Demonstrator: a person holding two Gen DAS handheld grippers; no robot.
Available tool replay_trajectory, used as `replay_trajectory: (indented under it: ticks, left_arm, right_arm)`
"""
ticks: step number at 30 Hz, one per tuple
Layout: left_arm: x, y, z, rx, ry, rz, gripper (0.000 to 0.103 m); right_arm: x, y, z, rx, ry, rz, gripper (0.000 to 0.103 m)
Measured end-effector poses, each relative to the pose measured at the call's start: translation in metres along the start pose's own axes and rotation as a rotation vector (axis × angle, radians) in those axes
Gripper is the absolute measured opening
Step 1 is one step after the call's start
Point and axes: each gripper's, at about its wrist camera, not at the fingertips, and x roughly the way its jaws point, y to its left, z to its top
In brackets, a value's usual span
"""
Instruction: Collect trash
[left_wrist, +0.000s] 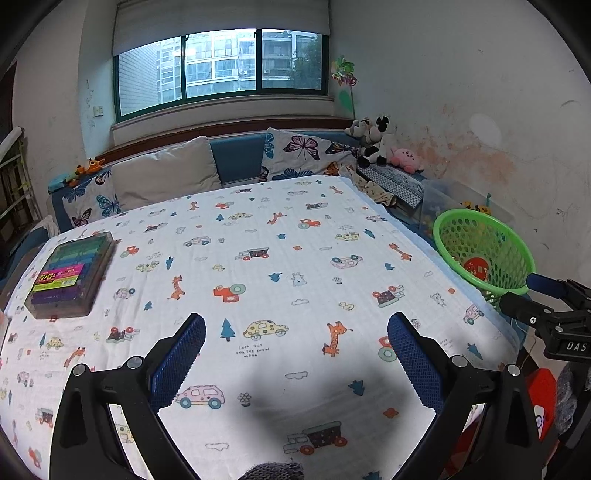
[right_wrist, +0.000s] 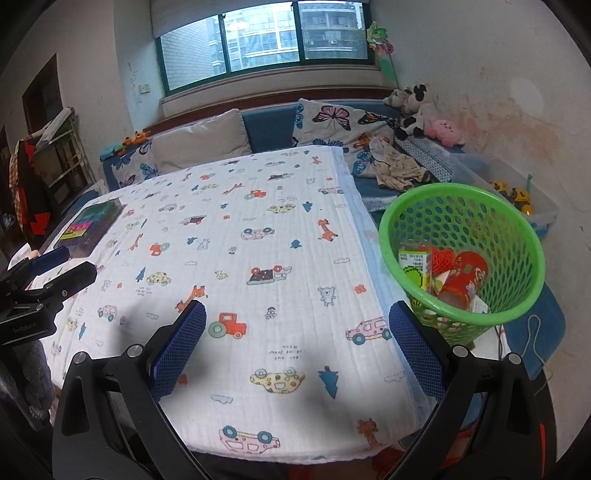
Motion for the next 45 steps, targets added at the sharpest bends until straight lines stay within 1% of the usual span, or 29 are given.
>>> replay_trajectory:
  ticks: [20,45]
  left_arm:
    - [-0.0045,0.0029,-0.0037,-0.004,0.0,0.015,0.096]
    - [-0.0034,0.0035,-0.0059,-0.005,0.005,0.014,0.096]
  right_arm:
    - [-0.0005,0.0032,-0.0005,-0.006,0.005,0.008,0.099]
    - [0.0033,0.0045,-0.0006,-0.008,0.012,0.016,0.099]
